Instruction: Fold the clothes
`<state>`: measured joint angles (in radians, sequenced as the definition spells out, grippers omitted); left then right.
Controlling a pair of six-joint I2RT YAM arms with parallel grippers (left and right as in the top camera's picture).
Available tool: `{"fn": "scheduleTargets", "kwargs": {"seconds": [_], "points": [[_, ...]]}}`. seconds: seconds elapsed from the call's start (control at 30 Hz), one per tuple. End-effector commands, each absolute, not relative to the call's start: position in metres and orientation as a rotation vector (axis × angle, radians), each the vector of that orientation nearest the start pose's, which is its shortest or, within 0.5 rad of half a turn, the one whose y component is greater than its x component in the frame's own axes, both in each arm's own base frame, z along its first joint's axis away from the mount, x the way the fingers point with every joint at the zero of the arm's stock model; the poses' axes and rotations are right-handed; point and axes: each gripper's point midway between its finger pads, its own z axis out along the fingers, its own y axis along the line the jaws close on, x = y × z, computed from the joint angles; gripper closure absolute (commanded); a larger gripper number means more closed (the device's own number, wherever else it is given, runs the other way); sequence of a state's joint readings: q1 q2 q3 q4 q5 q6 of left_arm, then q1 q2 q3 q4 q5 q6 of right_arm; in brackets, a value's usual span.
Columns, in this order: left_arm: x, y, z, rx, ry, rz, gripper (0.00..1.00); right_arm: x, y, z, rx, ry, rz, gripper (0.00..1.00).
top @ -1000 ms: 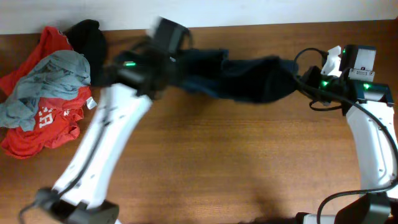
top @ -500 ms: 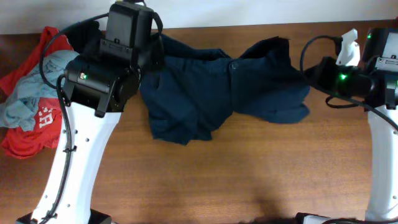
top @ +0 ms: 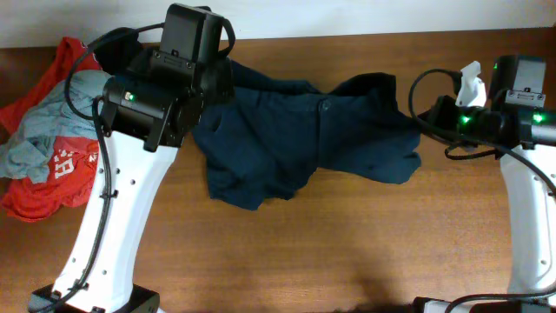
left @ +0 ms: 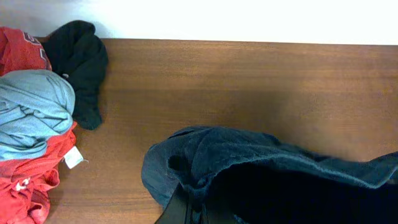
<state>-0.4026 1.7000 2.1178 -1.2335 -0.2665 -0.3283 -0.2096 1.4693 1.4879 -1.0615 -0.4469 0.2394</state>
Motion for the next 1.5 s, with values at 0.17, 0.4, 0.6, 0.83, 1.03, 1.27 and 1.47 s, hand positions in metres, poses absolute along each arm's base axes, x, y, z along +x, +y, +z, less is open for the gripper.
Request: {"fn": "scheduleTargets", "kwargs": {"seconds": [0.17, 0.4, 0.6, 0.83, 1.03, 1.27, 1.47], "points": [[0.405, -0.118, 0.364, 0.009, 2.319, -0.002, 0.99, 0.359, -0.001, 0.242, 0.386, 2.538, 0.568, 0.96], [0.408, -0.120, 0.367, 0.006, 2.303, -0.012, 0.99, 0.354, 0.014, 0.223, 0.352, 2.592, 0.564, 0.69], [0.406, -0.127, 0.366, 0.045, 2.312, -0.051, 0.99, 0.380, 0.010, 0.241, 0.301, 2.471, 0.546, 0.54], [0.406, -0.143, 0.370, 0.078, 2.286, -0.080, 0.99, 0.396, 0.045, 0.225, 0.225, 2.502, 0.593, 0.53], [0.403, -0.153, 0.371, 0.109, 2.279, -0.092, 0.99, 0.425, 0.094, 0.174, 0.211, 2.585, 0.681, 0.54], [0.397, -0.151, 0.364, 0.130, 2.317, -0.071, 0.99, 0.466, 0.115, 0.143, 0.254, 2.530, 0.784, 0.54], [0.397, -0.151, 0.364, 0.130, 2.317, -0.072, 0.99, 0.479, 0.136, 0.123, 0.246, 2.523, 0.871, 0.54]]}}
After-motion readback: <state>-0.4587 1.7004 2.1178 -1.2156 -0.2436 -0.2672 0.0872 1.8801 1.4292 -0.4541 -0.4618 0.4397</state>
